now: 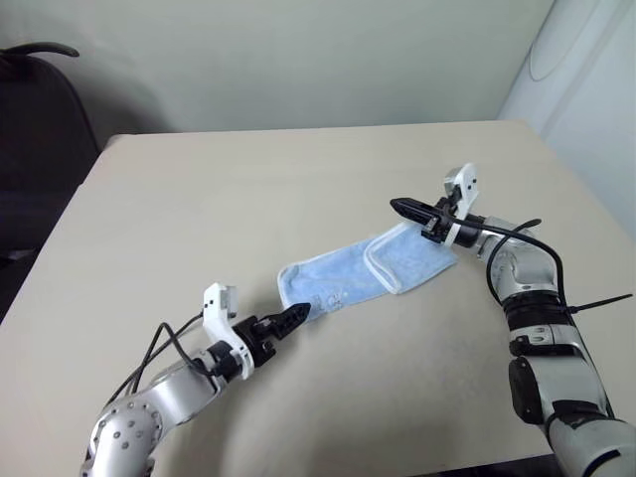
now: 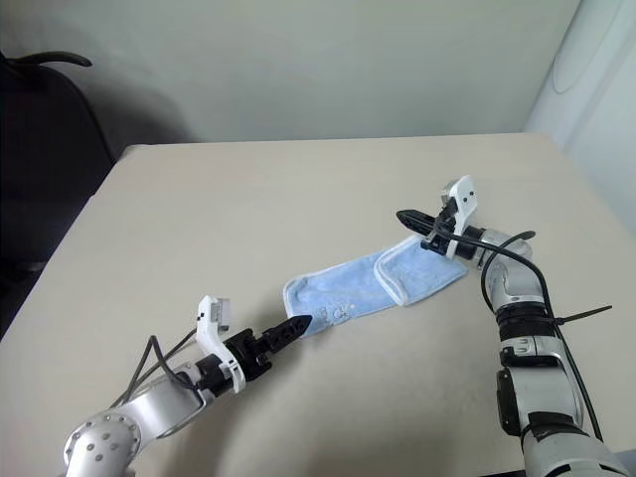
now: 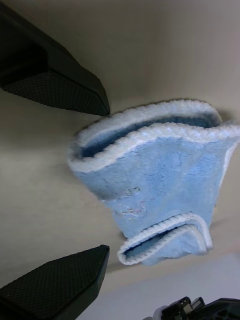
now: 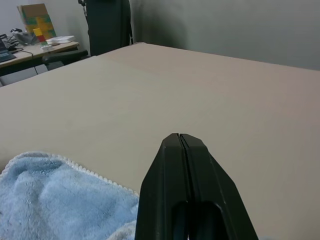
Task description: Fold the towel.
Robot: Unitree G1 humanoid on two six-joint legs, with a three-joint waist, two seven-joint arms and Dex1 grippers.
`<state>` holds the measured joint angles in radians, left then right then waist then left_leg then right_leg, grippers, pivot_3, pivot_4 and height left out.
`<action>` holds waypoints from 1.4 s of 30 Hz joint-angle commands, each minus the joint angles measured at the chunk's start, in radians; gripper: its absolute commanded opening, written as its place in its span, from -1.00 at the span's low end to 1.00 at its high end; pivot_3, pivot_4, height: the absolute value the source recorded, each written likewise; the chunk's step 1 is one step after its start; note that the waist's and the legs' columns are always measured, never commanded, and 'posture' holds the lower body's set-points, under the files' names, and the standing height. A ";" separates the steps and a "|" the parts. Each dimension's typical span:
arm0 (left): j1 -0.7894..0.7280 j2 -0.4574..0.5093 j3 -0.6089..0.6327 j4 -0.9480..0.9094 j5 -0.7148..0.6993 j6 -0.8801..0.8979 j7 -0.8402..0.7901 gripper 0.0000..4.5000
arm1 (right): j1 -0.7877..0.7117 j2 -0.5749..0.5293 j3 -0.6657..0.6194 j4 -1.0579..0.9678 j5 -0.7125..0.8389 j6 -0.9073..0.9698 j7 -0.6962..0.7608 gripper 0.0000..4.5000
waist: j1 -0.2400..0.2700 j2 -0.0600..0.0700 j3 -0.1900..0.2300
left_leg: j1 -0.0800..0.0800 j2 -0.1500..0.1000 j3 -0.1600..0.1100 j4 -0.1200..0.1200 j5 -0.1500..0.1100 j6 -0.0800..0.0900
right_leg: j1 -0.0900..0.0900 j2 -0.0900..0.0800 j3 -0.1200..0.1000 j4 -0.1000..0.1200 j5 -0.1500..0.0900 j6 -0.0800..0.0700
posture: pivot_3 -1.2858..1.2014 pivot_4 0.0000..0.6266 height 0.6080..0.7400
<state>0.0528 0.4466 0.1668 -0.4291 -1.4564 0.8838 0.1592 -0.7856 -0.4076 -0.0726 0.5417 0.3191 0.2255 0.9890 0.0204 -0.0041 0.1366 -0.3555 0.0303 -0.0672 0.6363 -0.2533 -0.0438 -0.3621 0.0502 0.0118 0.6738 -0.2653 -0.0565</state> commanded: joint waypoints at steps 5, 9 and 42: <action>-0.067 -0.026 -0.056 0.082 0.046 0.035 0.024 0.59 | 0.000 -0.003 -0.034 -0.056 0.025 -0.010 -0.032 -1.00 | 0.006 0.001 0.000 | 0.003 -0.001 0.000 0.000 -0.003 0.006 | 0.003 0.000 0.000 0.000 0.000 0.000 | 0.03 -0.52 1.00; -0.076 -0.041 -0.046 0.079 0.063 0.028 0.020 -0.08 | -0.012 -0.002 -0.047 -0.045 0.032 -0.019 -0.047 -1.00 | 0.005 0.001 0.001 | 0.003 -0.001 0.000 -0.001 -0.002 0.003 | 0.003 0.000 0.000 -0.001 0.000 0.001 | 0.03 -0.52 1.00; -0.565 0.231 -0.138 0.035 0.145 0.164 -0.286 -0.97 | -0.035 0.011 -0.046 0.071 -0.009 -0.104 -0.082 -1.00 | -0.001 0.000 0.002 | -0.011 0.000 -0.003 -0.005 0.003 -0.005 | -0.010 0.001 0.000 -0.008 0.003 -0.001 | 0.03 -0.52 1.00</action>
<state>-0.4837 0.6884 0.0692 -0.4075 -1.3354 1.0190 -0.1099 -0.8044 -0.3905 -0.0999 0.6275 0.3088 0.1414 0.9180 0.0192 -0.0046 0.1389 -0.3672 0.0303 -0.0699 0.6310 -0.2501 -0.0493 -0.3721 0.0513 0.0121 0.6657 -0.2626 -0.0574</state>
